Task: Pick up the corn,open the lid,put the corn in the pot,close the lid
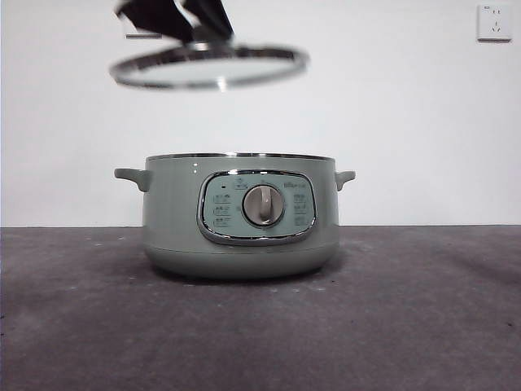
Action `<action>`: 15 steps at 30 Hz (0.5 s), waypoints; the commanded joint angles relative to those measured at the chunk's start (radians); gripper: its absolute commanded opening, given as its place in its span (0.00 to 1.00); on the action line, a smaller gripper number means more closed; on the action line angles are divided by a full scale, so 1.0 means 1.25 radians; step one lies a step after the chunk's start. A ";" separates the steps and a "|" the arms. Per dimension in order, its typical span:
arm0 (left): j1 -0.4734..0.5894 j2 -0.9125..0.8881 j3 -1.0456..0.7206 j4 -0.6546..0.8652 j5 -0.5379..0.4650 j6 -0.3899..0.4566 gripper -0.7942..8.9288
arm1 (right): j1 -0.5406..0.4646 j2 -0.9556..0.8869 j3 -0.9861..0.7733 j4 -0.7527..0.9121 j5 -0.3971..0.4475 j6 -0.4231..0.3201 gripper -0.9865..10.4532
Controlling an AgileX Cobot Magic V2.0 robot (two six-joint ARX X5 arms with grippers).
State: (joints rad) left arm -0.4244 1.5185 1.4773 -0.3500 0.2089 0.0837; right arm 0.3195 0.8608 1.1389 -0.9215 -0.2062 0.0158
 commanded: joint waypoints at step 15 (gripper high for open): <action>0.192 -0.333 -0.023 -0.283 0.000 0.015 0.07 | 0.080 0.397 0.178 0.276 -0.084 0.077 0.07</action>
State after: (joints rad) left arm -0.1917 1.1252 1.4559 -0.7330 0.2012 0.0898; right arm 0.4099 1.3197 1.3285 -0.5873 -0.3134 0.1017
